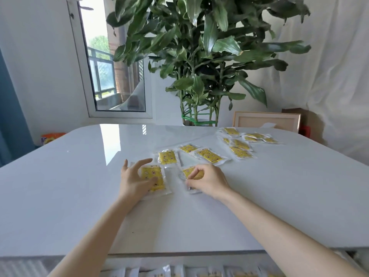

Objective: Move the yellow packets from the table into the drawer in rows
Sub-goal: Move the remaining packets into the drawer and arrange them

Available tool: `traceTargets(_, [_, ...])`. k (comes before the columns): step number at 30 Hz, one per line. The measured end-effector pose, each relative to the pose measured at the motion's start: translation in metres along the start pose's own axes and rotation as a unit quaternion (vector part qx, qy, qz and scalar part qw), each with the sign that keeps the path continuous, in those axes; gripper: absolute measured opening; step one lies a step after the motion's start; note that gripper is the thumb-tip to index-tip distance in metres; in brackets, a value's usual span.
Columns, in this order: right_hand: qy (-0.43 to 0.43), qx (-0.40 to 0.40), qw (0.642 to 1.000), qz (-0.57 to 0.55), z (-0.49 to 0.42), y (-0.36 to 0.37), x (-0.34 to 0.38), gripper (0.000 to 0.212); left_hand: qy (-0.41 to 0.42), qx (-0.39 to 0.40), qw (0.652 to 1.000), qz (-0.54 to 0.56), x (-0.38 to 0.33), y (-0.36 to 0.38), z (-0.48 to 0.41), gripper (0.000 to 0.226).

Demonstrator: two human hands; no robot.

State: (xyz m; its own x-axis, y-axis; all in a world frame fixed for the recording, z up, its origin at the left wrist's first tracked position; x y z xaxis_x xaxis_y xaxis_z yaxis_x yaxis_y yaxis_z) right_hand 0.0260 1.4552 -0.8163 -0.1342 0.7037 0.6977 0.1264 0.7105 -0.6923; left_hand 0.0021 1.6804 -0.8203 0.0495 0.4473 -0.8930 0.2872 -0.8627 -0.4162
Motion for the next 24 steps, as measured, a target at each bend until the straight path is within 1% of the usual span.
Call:
traceTargets(1, [0.02, 0.007, 1.0, 0.001, 0.001, -0.005, -0.003, 0.026, -0.012, 0.002, 1.0, 0.019, 0.001, 0.003, 0.003, 0.06])
traceTargets(2, [0.043, 0.019, 0.999, -0.004, 0.002, -0.009, -0.006, 0.038, -0.024, 0.003, 0.999, 0.041, 0.002, 0.006, 0.004, 0.062])
traceTargets(5, [0.108, 0.063, 0.992, -0.021, 0.007, -0.017, -0.014, 0.081, -0.045, 0.008, 0.992, 0.114, -0.001, 0.017, 0.008, 0.072])
traceTargets(7, [0.127, 0.069, 0.989, -0.033, 0.006, -0.02, -0.018, 0.096, -0.043, 0.001, 0.986, 0.163, -0.004, 0.023, 0.008, 0.077])
traceTargets(8, [0.136, 0.066, 0.987, -0.048, 0.004, -0.023, -0.021, 0.097, -0.041, 0.002, 0.982, 0.183, -0.005, 0.027, 0.007, 0.081])
traceTargets(9, [0.145, 0.058, 0.985, -0.068, 0.0, -0.026, -0.024, 0.095, -0.039, -0.001, 0.978, 0.204, -0.007, 0.031, 0.006, 0.087])
traceTargets(11, [0.157, 0.029, 0.981, -0.107, -0.011, -0.034, -0.03, 0.084, -0.046, -0.009, 0.972, 0.231, -0.007, 0.038, -0.002, 0.094])
traceTargets(13, [0.159, -0.012, 0.976, -0.146, -0.026, -0.043, -0.034, 0.067, -0.053, -0.011, 0.971, 0.234, -0.007, 0.047, -0.014, 0.091])
traceTargets(14, [0.154, -0.035, 0.975, -0.158, -0.034, -0.048, -0.035, 0.057, -0.054, -0.012, 0.972, 0.23, -0.007, 0.051, -0.02, 0.085])
traceTargets(15, [0.148, -0.056, 0.974, -0.164, -0.042, -0.051, -0.036, 0.045, -0.051, -0.012, 0.974, 0.222, -0.007, 0.055, -0.026, 0.074])
traceTargets(17, [0.134, -0.089, 0.974, -0.16, -0.059, -0.055, -0.036, 0.023, -0.036, -0.018, 0.979, 0.201, -0.009, 0.059, -0.038, 0.042])
traceTargets(18, [0.133, -0.102, 0.974, -0.151, -0.067, -0.056, -0.038, 0.021, -0.029, -0.022, 0.98, 0.197, -0.009, 0.061, -0.043, 0.028])
traceTargets(19, [0.138, -0.111, 0.974, -0.14, -0.074, -0.054, -0.042, 0.027, -0.023, -0.026, 0.98, 0.196, -0.007, 0.063, -0.048, 0.02])
traceTargets(20, [0.14, -0.115, 0.975, -0.127, -0.082, -0.052, -0.045, 0.031, -0.018, -0.029, 0.98, 0.194, -0.006, 0.064, -0.052, 0.016])
traceTargets(22, [0.146, -0.11, 0.979, -0.085, -0.096, -0.044, -0.05, 0.016, -0.01, -0.03, 0.981, 0.19, -0.005, 0.067, -0.057, 0.016])
traceTargets(24, [0.17, -0.09, 0.981, -0.031, -0.108, -0.033, -0.063, 0.031, -0.005, -0.038, 0.983, 0.181, -0.005, 0.067, -0.06, 0.017])
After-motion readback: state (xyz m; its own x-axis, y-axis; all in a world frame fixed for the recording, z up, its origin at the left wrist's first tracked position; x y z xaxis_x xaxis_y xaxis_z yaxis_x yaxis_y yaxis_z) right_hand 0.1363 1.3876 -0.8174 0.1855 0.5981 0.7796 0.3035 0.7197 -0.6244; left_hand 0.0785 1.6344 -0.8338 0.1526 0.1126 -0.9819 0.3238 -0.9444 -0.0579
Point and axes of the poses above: each hand's wrist, its own z-axis away from the middle knuckle, its own y-axis out of the palm, x = y × z, the point moved 10 cm from there along -z, towards the middle knuckle
